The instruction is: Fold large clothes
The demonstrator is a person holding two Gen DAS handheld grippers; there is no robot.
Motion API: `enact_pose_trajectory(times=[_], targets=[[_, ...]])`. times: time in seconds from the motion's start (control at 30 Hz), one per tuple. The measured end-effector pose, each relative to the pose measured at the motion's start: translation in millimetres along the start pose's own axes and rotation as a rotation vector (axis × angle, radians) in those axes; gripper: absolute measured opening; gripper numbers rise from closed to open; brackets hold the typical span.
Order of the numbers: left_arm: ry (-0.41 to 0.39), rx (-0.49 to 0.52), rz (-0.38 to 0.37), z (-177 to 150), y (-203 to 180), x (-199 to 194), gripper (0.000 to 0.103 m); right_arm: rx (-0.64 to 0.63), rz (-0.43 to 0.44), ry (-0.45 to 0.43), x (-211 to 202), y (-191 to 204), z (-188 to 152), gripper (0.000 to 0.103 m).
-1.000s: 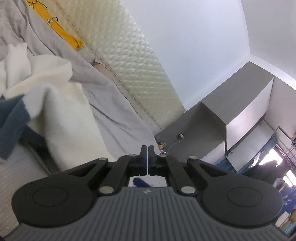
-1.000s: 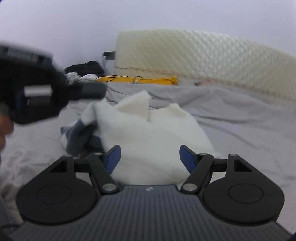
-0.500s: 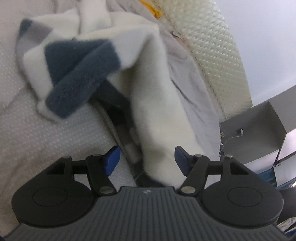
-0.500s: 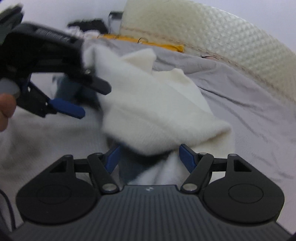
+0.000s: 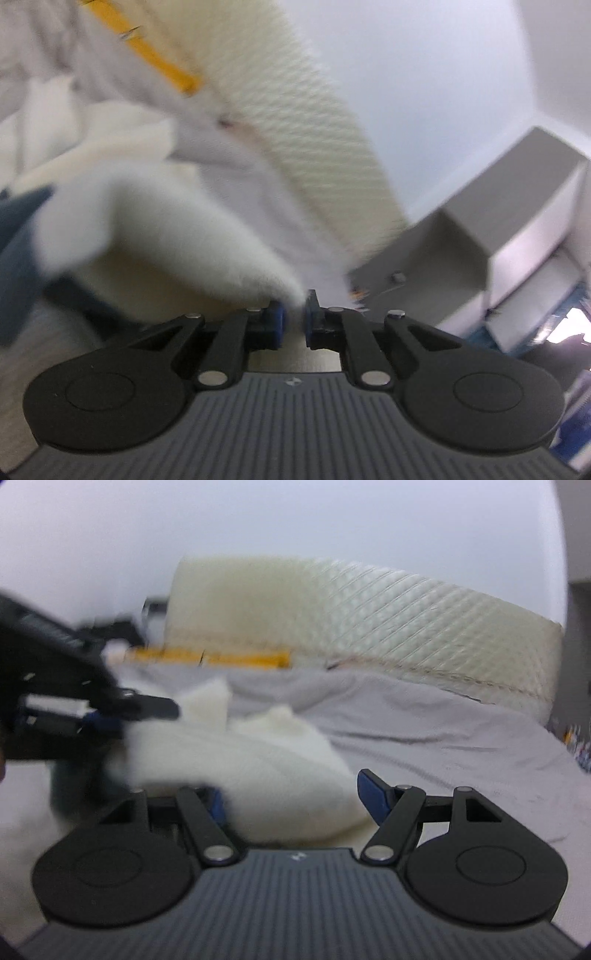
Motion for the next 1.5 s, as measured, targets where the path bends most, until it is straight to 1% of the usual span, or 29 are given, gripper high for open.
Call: enact_pose_trajectory(times=[0.03, 0.1, 0.2, 0.27, 0.33, 0.37, 0.43, 0.5, 0.57, 0.63, 0.73, 0.83, 0.87, 0.9, 0.93, 0.97, 1.0, 1.03, 1.1, 1.13, 1.2, 1.23, 1.3, 1.33, 1.4, 1.43, 1.47, 1.5], targets=[[-0.008, 0.013, -0.031, 0.3, -6.5, -10.3, 0.012, 0.034, -0.005, -0.022, -5.9, -5.6, 7.1, 0.071], [-0.024, 0.036, -0.062, 1.4, -17.6, -19.9, 0.012, 0.097, -0.003, -0.054, -17.0, -16.2, 19.0, 0.071], [-0.055, 0.062, -0.087, -1.2, -33.2, -27.1, 0.012, 0.212, 0.034, -0.043, -24.1, -27.8, 27.6, 0.071], [-0.069, 0.064, -0.094, -0.5, -37.2, -37.1, 0.012, 0.267, 0.056, -0.01, -27.1, -31.0, 24.1, 0.071], [-0.089, 0.073, -0.094, -1.4, -37.2, -50.8, 0.012, 0.263, 0.056, 0.025, -21.9, -27.4, 19.5, 0.071], [-0.097, 0.071, -0.094, -6.8, -38.8, -59.0, 0.012, 0.254, 0.05, 0.049, -21.4, -26.1, 16.1, 0.072], [-0.107, 0.062, -0.095, -4.6, -36.8, -61.2, 0.011, 0.252, 0.039, 0.111, -17.0, -22.9, 7.0, 0.071], [-0.111, 0.071, -0.085, -5.5, -38.1, -66.7, 0.011, 0.285, 0.045, 0.171, -11.1, -24.6, -2.2, 0.072], [-0.111, 0.072, -0.081, 3.9, -37.9, -58.0, 0.011, 0.323, 0.049, 0.219, -13.2, -28.0, -12.1, 0.073], [-0.109, 0.084, -0.082, 2.6, -41.7, -62.4, 0.011, 0.336, 0.035, 0.262, -16.0, -28.2, -20.3, 0.073], [-0.105, 0.095, -0.087, -0.4, -45.8, -62.2, 0.011, 0.386, 0.005, 0.303, -19.6, -29.5, -28.3, 0.074], [-0.113, 0.095, -0.084, 1.5, -43.6, -59.2, 0.011, 0.409, -0.035, 0.303, -21.7, -30.4, -30.6, 0.074], [-0.112, 0.087, -0.087, 2.9, -41.4, -57.1, 0.011, 0.414, -0.033, 0.296, -24.2, -29.9, -30.7, 0.071], [-0.109, 0.081, -0.087, 3.2, -39.5, -56.2, 0.011, 0.42, -0.021, 0.286, -26.2, -28.8, -29.2, 0.06], [-0.105, 0.077, -0.078, 5.8, -35.5, -52.3, 0.012, 0.42, -0.009, 0.27, -27.9, -27.4, -25.9, 0.053], [-0.107, 0.069, -0.07, 6.6, -32.6, -51.3, 0.012, 0.417, 0.002, 0.237, -31.4, -27.1, -20.4, 0.036], [-0.109, 0.047, -0.072, 7.9, -28.1, -49.4, 0.012, 0.396, 0.009, 0.197, -35.9, -26.5, -12.8, 0.022], [-0.11, 0.034, -0.081, 9.1, -25.1, -48.1, 0.012, 0.367, 0.033, 0.144, -41.1, -23.1, -3.0, 0.016], [-0.119, 0.03, -0.073, 13.6, -18.0, -45.0, 0.012, 0.299, 0.052, 0.1, -45.1, -18.7, 9.3, 0.01], [-0.122, 0.024, -0.06, 15.8, -13.4, -42.1, 0.012, 0.285, 0.078, 0.085, -44.6, -17.7, 14.0, 0.01], [-0.09, 0.001, -0.068, 15.4, -6.7, -34.6, 0.012, 0.301, 0.124, 0.078, -41.6, -20.2, 19.0, 0.009], [-0.076, 0.003, -0.058, 14.5, -3.4, -31.2, 0.012, 0.305, 0.15, 0.083, -39.6, -20.7, 20.3, 0.009], [-0.057, 0.035, 0.001, 10.0, 0.4, -27.3, 0.013, 0.295, 0.171, 0.093, -36.6, -21.6, 20.3, 0.009], [-0.038, 0.054, 0.034, 6.1, 1.5, -25.9, 0.015, 0.292, 0.189, 0.101, -35.0, -21.9, 19.2, 0.009], [-0.015, 0.091, 0.057, -0.3, 0.0, -26.8, 0.022, 0.295, 0.201, 0.119, -31.3, -21.6, 18.1, 0.009], [-0.01, 0.122, 0.073, -4.6, -2.5, -29.1, 0.028, 0.3, 0.21, 0.127, -29.3, -21.1, 18.1, 0.009], [-0.007, 0.144, 0.088, -8.2, -4.6, -31.0, 0.037, 0.313, 0.219, 0.131, -28.4, -22.6, 18.0, 0.009], [0.001, 0.176, 0.102, -12.9, -8.2, -33.0, 0.043, 0.328, 0.23, 0.132, -32.5, -24.0, 18.6, 0.009]])
Point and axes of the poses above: each gripper's, at about its wrist camera, not at the fingertips, and x roughly the way its jaws point, y to its left, z to its top, the point moved 9 cm from there along x, roughly the way its jaws point, and after that the axes turned 4 degrees about y, right-handed, at the moved point
